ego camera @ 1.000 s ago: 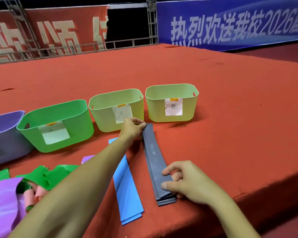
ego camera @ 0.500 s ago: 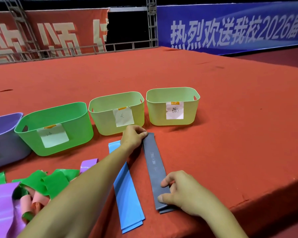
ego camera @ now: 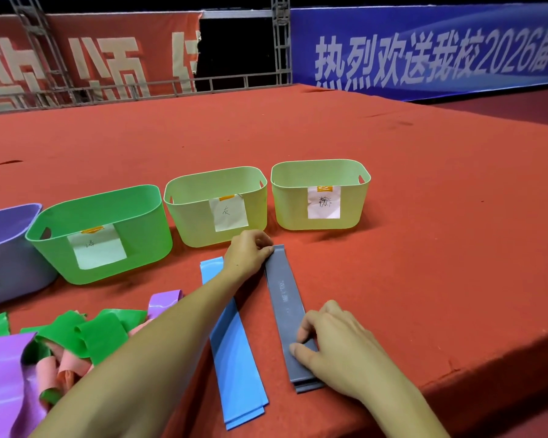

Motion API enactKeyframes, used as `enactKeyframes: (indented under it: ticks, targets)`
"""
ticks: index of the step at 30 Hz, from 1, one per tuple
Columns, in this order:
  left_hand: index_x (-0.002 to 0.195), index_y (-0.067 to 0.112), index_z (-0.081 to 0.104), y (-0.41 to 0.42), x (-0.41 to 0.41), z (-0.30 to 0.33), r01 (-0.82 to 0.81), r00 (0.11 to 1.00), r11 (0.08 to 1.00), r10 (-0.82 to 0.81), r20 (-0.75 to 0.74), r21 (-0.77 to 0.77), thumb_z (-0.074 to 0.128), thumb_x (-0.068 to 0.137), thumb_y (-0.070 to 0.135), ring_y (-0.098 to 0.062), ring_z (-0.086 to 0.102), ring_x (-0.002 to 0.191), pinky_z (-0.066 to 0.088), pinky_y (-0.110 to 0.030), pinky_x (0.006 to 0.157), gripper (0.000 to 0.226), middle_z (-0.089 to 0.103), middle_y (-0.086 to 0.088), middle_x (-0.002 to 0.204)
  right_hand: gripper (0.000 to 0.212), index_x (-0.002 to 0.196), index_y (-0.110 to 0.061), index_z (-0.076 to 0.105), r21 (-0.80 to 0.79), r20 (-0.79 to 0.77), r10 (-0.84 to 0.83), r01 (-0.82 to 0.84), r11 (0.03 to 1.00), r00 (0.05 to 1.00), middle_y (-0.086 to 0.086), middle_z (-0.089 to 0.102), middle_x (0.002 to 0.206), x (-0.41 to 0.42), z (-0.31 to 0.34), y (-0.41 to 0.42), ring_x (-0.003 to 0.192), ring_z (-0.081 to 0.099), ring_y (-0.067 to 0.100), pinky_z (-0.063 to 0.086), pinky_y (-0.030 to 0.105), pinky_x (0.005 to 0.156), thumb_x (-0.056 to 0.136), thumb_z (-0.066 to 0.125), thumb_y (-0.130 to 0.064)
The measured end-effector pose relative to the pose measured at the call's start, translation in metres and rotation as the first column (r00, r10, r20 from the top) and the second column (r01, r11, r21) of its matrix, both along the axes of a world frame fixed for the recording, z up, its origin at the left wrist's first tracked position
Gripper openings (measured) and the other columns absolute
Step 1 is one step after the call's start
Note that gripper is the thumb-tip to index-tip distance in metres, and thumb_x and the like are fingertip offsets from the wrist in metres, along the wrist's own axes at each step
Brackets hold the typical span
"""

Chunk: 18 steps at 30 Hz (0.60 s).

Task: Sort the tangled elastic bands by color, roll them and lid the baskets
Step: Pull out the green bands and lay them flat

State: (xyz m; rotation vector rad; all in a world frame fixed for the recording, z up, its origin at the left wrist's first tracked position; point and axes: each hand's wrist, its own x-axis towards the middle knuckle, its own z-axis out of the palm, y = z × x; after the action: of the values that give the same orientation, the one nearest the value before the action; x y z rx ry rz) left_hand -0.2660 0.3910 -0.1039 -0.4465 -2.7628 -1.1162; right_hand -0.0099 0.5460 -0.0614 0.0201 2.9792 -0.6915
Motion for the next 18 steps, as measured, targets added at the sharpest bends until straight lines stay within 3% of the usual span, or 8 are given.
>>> enactKeyframes:
  ticks: [6,10,14,18]
  targets:
    - [0.117,0.023,0.077,-0.005,0.009,0.007,0.057,0.997,0.982,-0.066,-0.045,-0.18,0.071,0.093,0.025,-0.019,0.071,0.105,0.06,-0.042,0.091,0.025,0.078,0.005,0.113,0.044,0.135,-0.044,0.049,-0.012,-0.058,0.024,-0.025,1.0,0.998,-0.01,0.047,0.12,-0.012,-0.012,0.005,0.118,0.058,0.017,0.05,0.038,0.099,0.095,0.061,-0.06]
    - [0.13,0.021,0.071,-0.01,0.02,0.021,0.052,0.988,0.961,-0.089,-0.125,-0.271,0.07,0.094,0.029,-0.022,0.069,0.115,0.058,-0.042,0.094,0.037,0.073,0.0,0.129,0.035,0.129,-0.043,0.051,-0.011,-0.097,0.013,-0.015,1.0,0.995,-0.009,0.045,0.118,-0.02,-0.019,0.006,0.116,0.058,0.018,0.051,0.04,0.099,0.097,0.059,-0.055]
    - [0.117,0.026,0.073,-0.024,0.044,0.04,0.051,0.977,0.985,-0.084,-0.195,-0.165,0.066,0.092,0.035,-0.012,0.073,0.104,0.061,-0.04,0.086,0.027,0.077,0.008,0.113,0.026,0.119,-0.04,0.055,-0.012,-0.208,-0.002,-0.001,1.0,0.978,-0.011,0.045,0.109,-0.028,-0.02,0.003,0.109,0.057,0.017,0.053,0.039,0.09,0.098,0.059,-0.054]
    - [0.105,0.021,0.078,-0.055,0.082,0.06,0.139,0.964,0.99,-0.136,-0.228,-0.001,0.072,0.096,0.029,-0.001,0.07,0.079,0.059,-0.03,0.078,0.013,0.078,0.012,0.092,0.023,0.11,-0.04,0.058,-0.197,-0.392,-0.032,-0.049,0.979,0.919,-0.017,0.055,0.103,-0.034,-0.017,-0.013,0.096,0.061,0.01,0.054,0.039,0.083,0.095,0.053,-0.057]
